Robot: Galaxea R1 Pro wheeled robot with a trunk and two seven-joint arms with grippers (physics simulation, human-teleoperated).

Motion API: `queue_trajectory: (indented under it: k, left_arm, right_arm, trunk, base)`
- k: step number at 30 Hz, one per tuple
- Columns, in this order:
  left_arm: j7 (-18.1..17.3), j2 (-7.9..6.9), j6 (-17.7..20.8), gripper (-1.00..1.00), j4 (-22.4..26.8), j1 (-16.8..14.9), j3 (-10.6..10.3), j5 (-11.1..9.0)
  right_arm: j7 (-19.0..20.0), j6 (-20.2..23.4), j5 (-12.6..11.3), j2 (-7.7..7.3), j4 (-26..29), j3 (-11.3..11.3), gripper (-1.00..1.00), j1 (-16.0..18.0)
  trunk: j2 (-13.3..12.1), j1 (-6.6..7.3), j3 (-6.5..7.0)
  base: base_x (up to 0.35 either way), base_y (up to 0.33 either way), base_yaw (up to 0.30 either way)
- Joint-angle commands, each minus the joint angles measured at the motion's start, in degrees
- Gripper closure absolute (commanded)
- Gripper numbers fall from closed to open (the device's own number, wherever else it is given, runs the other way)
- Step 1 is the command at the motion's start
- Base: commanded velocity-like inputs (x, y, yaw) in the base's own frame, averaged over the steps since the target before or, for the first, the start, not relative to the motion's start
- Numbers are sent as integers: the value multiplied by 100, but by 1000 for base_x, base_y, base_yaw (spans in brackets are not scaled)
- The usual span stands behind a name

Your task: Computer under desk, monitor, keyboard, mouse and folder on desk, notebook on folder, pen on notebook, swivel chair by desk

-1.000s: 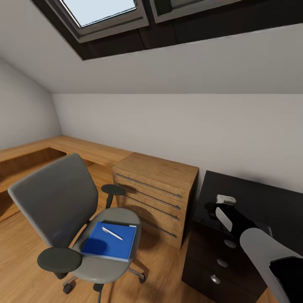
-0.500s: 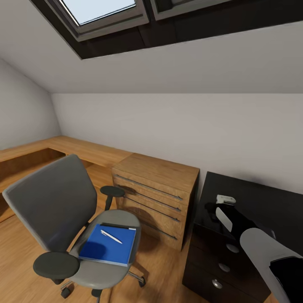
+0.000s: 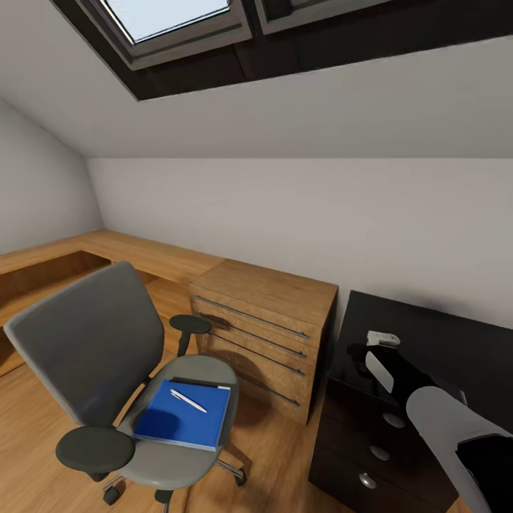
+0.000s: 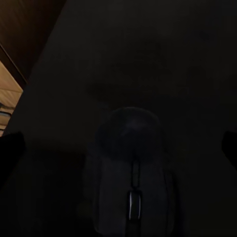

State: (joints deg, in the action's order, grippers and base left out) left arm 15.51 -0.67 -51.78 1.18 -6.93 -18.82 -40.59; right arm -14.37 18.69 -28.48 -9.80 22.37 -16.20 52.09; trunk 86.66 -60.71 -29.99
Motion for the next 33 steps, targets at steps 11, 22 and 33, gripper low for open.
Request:
queue_trajectory:
  k: [11,22,33]
  left_arm:
    - [75,5,-16,-100,7,-1,-35,-2]
    - [75,5,-16,-100,6,-1,-34,-2]
    - [74,5,-27,-100,11,-1,-43,-2]
  right_arm:
    - [-40,117,-53,-4,12,-50,-100,3]
    - [-43,159,-53,-4,13,-42,-100,3]
    - [-49,162,-55,-4,13,-40,-100,3]
  trunk:
    - [244,-131,-114]
    - [364,-197,-168]
    - [605,-329,-276]
  base:
    - [0,0,0]
    - [0,0,0]
    - [0,0,0]
